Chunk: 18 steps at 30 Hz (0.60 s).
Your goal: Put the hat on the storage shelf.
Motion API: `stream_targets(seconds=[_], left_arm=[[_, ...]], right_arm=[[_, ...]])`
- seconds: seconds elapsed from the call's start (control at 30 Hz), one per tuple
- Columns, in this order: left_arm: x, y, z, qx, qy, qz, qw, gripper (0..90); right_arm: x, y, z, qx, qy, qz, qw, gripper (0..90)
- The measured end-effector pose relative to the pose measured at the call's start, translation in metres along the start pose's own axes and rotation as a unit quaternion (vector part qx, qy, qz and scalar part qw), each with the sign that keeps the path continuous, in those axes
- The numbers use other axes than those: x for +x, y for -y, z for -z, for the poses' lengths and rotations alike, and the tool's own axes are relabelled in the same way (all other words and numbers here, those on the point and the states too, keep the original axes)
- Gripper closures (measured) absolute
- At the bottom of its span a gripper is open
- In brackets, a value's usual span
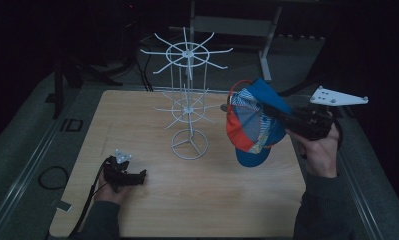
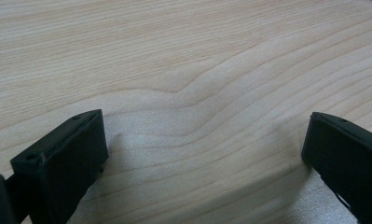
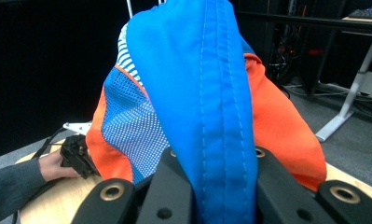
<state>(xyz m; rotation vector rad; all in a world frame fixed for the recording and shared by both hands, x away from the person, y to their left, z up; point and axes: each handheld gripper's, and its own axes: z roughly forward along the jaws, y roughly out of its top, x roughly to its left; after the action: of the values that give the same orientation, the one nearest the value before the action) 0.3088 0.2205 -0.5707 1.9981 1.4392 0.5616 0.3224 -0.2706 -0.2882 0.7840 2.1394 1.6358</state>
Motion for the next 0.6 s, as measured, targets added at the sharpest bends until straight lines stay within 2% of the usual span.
stream_targets(seconds=[0.6], left_arm=[[0.000, 0.000, 0.000, 0.000, 0.000, 0.000, 1.0000, 0.2]], right_arm=[[-0.003, -0.013, 0.004, -0.013, -0.002, 0.002, 0.9999, 87.7]])
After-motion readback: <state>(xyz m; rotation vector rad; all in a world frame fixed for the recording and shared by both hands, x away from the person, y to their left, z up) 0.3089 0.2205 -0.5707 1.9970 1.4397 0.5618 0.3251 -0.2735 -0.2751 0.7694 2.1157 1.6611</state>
